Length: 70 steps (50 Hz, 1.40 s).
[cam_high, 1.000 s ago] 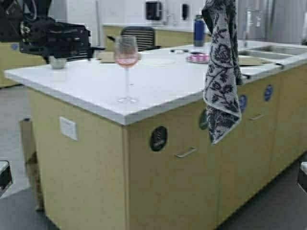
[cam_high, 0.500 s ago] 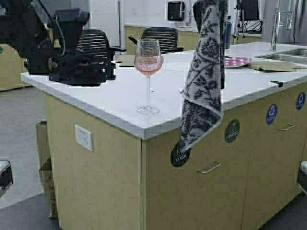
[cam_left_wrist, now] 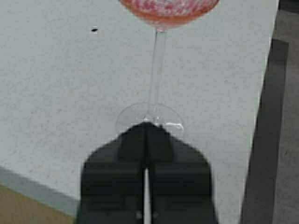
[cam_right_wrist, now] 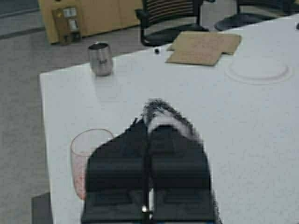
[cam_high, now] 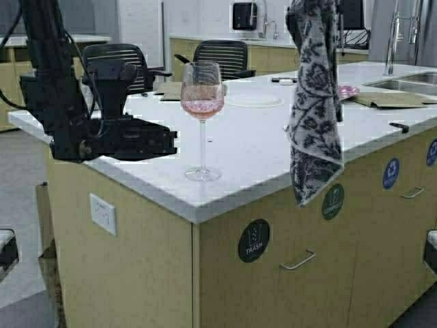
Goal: Get the cloth and wipe up the spill under the wine glass
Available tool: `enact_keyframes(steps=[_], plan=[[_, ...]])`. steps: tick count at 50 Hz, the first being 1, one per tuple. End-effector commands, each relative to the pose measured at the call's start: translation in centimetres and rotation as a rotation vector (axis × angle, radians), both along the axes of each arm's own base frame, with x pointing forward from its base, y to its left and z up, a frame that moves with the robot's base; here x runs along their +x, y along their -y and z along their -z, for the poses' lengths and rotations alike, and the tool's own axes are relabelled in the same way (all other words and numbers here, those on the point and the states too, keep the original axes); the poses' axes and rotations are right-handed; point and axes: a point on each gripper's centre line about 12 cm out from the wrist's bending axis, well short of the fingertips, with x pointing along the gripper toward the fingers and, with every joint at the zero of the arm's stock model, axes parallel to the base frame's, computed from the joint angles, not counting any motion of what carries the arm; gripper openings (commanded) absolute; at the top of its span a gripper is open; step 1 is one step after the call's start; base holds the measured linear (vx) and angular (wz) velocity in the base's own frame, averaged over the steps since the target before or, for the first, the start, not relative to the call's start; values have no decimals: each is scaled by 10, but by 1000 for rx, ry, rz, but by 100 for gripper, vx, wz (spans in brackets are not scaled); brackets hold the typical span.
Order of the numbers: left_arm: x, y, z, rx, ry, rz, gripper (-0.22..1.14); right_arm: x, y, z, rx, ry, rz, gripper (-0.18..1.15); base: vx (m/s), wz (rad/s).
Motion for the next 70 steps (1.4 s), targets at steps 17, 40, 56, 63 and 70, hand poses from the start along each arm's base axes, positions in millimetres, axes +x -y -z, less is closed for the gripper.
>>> enact_keyframes(steps=[17, 40, 56, 63, 70], plan=[[-18, 8, 16, -41, 82, 123, 88, 1, -3, -7, 13, 26, -7, 6, 14, -2], [-15, 18, 34, -67, 111, 181, 95, 0, -2, -4, 11, 20, -7, 6, 9, -1], [5, 40, 41, -100, 164, 224, 95, 4, -4, 0, 3, 7, -7, 6, 6, 0], [13, 51, 43, -106, 186, 240, 95, 7, -4, 4, 0, -3, -6, 6, 4, -1], [19, 56, 42, -113, 205, 245, 94, 8, -5, 3, 5, 8, -8, 6, 2, -1]])
